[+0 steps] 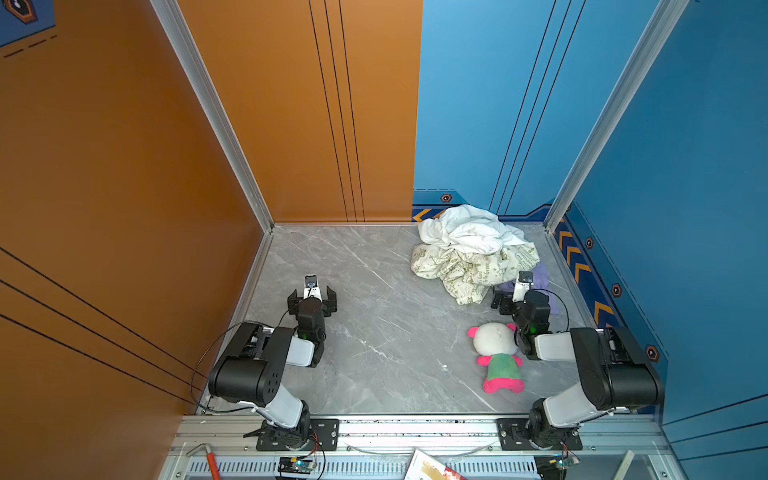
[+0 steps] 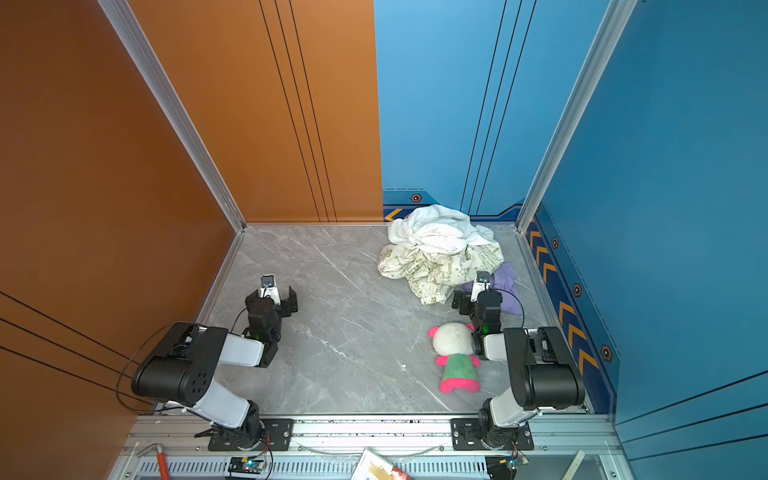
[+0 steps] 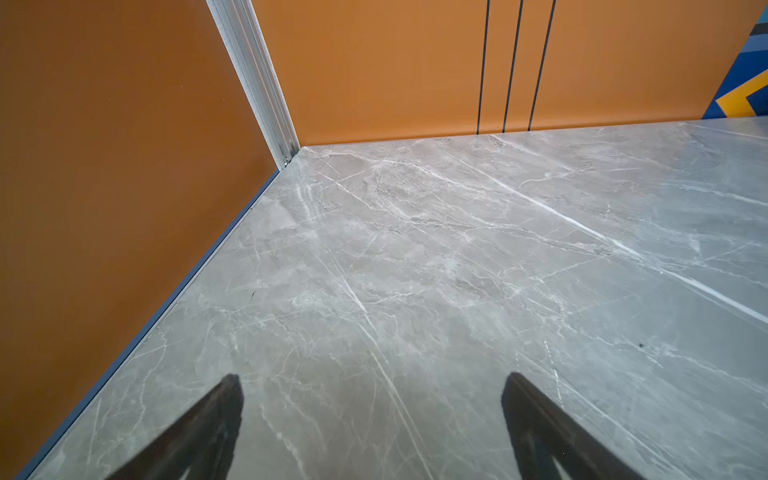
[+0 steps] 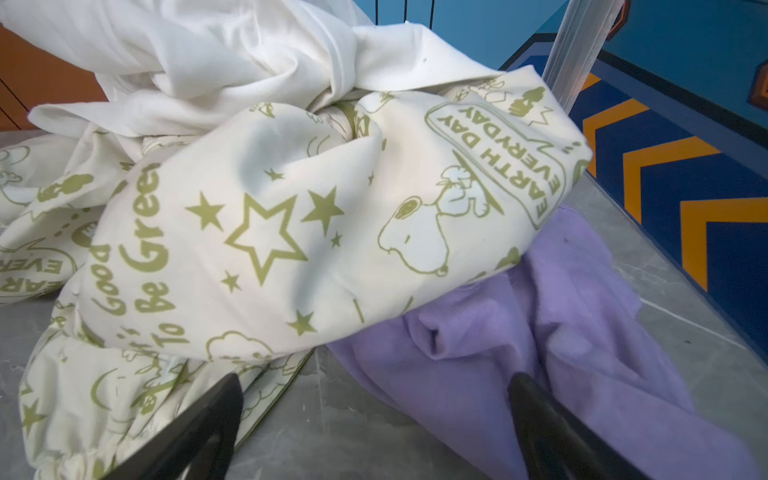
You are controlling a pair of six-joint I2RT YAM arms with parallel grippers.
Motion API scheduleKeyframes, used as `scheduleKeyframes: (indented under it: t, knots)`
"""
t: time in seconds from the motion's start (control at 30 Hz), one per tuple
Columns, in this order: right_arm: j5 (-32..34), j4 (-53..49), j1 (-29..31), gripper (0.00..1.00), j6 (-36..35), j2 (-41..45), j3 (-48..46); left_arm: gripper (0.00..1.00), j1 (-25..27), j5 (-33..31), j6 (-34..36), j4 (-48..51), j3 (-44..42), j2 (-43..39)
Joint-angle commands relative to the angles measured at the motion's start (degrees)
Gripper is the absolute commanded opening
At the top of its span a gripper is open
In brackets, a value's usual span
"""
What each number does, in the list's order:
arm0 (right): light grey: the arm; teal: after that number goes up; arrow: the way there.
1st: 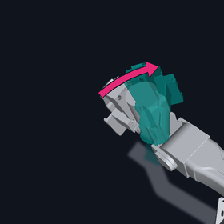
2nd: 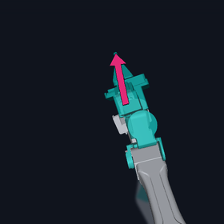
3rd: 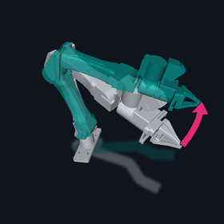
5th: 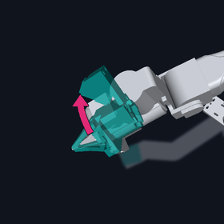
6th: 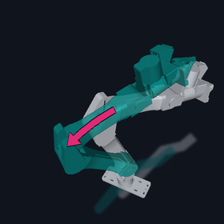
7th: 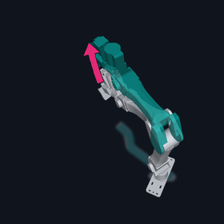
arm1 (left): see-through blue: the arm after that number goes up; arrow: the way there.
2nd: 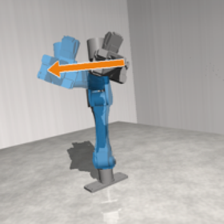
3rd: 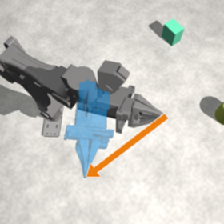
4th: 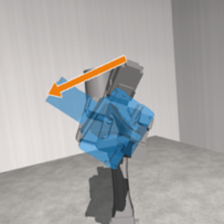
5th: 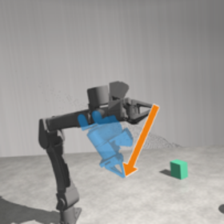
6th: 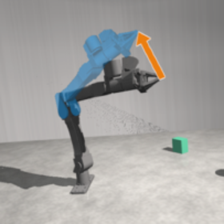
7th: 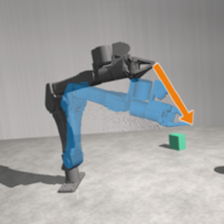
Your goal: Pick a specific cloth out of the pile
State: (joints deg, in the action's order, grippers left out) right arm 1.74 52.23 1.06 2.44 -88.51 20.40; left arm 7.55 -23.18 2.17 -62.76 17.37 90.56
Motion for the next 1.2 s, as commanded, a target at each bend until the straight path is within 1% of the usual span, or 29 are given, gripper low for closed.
scheduleKeyframes:
  t: [0.0,0.9,1.0,1.1,1.17]
  knots:
    - [1.6,0.07,-0.2,1.0,0.72,-0.19,0.87,0.98,-0.23,0.02,0.7,0.54,0.99,0.32]
    - [0.55,-0.1,-0.79,1.0,0.95,-0.18,1.03,0.98,-0.27,0.21,0.57,0.82,1.18,0.39]
    - [0.5,-0.11,-0.8,1.0,1.03,-0.17,1.04,0.98,-0.91,0.31,-0.14,2.28,1.66,0.24]
    - [0.55,-0.11,-0.82,1.0,1.08,-0.18,1.04,0.98,-3.32,2.73,-2.51,6.0,3.03,-0.29]
    - [1.21,-0.07,-0.63,1.0,1.07,-0.05,0.98,0.98,-4.2,3.72,-3.32,6.11,2.89,-0.6]
